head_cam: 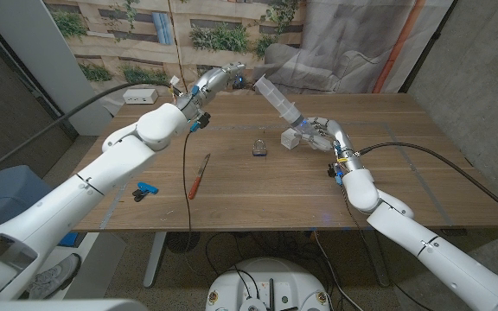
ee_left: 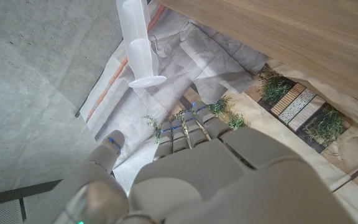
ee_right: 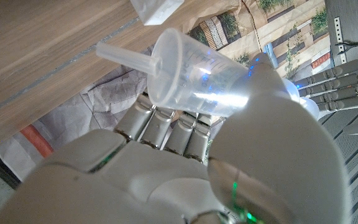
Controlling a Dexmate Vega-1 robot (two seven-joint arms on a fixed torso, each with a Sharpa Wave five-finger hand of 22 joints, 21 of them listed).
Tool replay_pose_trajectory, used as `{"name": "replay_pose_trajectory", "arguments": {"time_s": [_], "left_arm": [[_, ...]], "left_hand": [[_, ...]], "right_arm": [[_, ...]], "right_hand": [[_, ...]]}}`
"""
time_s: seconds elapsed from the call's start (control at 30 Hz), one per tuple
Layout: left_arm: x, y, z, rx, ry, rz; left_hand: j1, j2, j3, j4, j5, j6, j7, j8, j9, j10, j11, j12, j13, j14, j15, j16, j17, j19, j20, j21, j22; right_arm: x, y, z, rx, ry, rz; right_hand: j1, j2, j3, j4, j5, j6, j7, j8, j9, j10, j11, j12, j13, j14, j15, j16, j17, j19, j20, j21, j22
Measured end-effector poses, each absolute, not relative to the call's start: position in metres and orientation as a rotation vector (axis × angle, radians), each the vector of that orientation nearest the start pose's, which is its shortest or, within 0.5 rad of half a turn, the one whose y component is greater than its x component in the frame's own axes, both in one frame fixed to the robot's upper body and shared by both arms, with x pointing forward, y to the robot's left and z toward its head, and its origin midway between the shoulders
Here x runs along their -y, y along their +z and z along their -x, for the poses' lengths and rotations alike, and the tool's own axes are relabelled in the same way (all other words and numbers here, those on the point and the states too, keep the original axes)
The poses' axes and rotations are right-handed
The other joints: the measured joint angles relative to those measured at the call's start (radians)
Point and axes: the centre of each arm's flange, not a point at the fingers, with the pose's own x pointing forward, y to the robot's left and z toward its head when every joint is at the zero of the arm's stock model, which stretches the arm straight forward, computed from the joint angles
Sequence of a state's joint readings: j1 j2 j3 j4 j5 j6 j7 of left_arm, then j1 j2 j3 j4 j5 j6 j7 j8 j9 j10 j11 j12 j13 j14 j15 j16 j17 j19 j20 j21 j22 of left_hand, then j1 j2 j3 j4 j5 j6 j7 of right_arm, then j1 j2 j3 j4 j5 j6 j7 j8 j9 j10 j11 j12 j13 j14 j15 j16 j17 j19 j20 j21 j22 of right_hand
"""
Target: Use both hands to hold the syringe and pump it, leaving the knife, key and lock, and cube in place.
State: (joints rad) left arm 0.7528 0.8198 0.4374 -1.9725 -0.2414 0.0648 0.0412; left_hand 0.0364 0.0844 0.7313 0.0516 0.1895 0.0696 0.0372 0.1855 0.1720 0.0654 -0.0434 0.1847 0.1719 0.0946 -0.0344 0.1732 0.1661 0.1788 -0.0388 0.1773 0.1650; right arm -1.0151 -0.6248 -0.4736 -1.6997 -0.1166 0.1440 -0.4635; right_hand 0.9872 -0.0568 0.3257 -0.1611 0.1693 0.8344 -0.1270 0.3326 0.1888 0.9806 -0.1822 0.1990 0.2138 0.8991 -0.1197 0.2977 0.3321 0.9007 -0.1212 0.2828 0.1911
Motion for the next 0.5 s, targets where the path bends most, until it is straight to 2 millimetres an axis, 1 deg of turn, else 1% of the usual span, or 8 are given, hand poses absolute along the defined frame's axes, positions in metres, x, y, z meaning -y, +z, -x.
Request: {"name": "replay_pose_trajectory", "arguments": {"time_s": [0.23, 0.33, 0.37, 0.5], "left_arm": [[-0.191, 0.134, -0.52, 0.883, -0.311, -0.77], [-0.188, 0.134, -0.52, 0.891, -0.32, -0.796], [-0.188, 0.135, -0.52, 0.892, -0.321, -0.8], [-0.184, 0.136, -0.52, 0.9, -0.329, -0.831]], "left_hand": [[-0.009, -0.009, -0.006, 0.006, 0.0, 0.0, 0.0, 0.0, 0.0, -0.001, -0.002, 0.0, 0.0, 0.0, 0.0, 0.0, 0.004, -0.006, 0.003, 0.0, 0.0], [-0.009, -0.009, -0.004, 0.009, 0.0, 0.0, 0.0, 0.0, 0.0, 0.004, -0.007, 0.0, 0.0, 0.0, 0.0, 0.0, 0.003, -0.012, -0.002, 0.0, 0.0], [-0.009, -0.009, -0.002, 0.01, 0.0, 0.004, -0.004, 0.0, 0.0, 0.004, -0.007, 0.0, 0.0, 0.0, 0.0, 0.0, 0.002, -0.012, -0.002, 0.0, 0.0], [-0.009, -0.009, -0.002, 0.01, 0.0, 0.006, -0.005, 0.0, 0.0, 0.009, -0.012, 0.0, 0.0, 0.0, 0.0, 0.0, 0.001, -0.011, -0.002, 0.0, 0.0]], "right_arm": [[0.216, -0.039, -0.575, 0.82, -0.064, 0.61], [0.217, -0.04, -0.576, 0.819, -0.062, 0.605], [0.216, -0.039, -0.576, 0.82, -0.061, 0.603], [0.216, -0.04, -0.577, 0.822, -0.059, 0.598]], "right_hand": [[0.0, 0.0, 0.0, 0.0, 0.0, 0.0, 0.0, -0.002, 0.0, 0.0, 0.0, -0.003, 0.0, 0.0, 0.0, 0.0, 0.0, 0.0, 0.0, 0.0, 0.0], [0.0, 0.0, 0.0, 0.0, 0.0, 0.0, 0.0, -0.003, 0.0, 0.0, 0.0, -0.003, 0.0, 0.0, 0.0, -0.006, 0.0, 0.0, 0.0, 0.0, 0.0], [0.0, 0.0, 0.0, 0.0, 0.0, 0.0, 0.0, -0.004, 0.0, 0.0, 0.0, -0.003, 0.0, 0.0, 0.0, -0.006, 0.0, 0.0, 0.0, 0.0, 0.0], [0.0, 0.0, 0.0, 0.0, 0.0, 0.0, 0.0, -0.004, 0.0, 0.0, 0.0, -0.003, 0.0, 0.0, 0.0, -0.006, 0.0, 0.0, 0.0, 0.0, 0.0]]}}
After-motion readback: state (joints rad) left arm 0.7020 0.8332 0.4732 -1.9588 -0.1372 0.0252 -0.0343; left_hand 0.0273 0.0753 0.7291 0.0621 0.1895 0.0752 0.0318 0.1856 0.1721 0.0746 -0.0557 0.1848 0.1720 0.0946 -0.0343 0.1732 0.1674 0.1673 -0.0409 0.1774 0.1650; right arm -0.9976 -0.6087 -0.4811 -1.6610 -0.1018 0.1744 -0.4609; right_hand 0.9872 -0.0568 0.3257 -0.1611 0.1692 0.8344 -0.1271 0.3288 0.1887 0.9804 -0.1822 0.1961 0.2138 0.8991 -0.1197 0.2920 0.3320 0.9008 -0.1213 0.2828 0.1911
